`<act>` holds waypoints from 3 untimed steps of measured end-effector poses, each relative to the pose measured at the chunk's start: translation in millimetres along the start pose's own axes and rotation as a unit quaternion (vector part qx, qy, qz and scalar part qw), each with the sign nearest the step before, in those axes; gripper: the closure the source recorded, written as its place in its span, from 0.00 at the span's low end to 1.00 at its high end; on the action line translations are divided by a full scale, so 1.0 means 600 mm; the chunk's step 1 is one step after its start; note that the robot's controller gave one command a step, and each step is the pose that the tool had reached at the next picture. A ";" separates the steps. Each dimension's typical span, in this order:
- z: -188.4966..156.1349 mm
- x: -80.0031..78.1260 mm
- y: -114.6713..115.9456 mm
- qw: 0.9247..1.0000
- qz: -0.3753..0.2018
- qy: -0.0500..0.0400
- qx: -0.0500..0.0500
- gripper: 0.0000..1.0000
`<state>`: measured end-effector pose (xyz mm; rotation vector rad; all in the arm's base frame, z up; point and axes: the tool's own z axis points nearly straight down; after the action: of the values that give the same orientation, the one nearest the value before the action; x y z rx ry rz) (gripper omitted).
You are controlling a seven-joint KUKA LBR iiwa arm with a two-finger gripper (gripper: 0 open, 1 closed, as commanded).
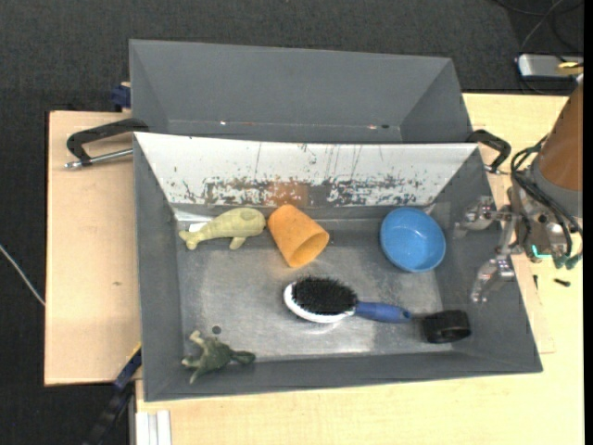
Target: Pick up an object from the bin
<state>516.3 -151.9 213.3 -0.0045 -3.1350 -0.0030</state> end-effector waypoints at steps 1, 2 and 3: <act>0.147 0.001 0.105 0.995 -0.096 -0.001 -0.001 0.00; 0.232 0.010 0.244 0.992 -0.129 -0.002 -0.001 0.00; 0.229 0.009 0.236 0.992 -0.126 -0.004 0.001 1.00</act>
Offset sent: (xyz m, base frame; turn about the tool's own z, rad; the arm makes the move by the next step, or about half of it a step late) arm -0.0007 0.0598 -0.0853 -0.1890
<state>510.7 -10.2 76.3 0.3912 -3.1186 -0.0013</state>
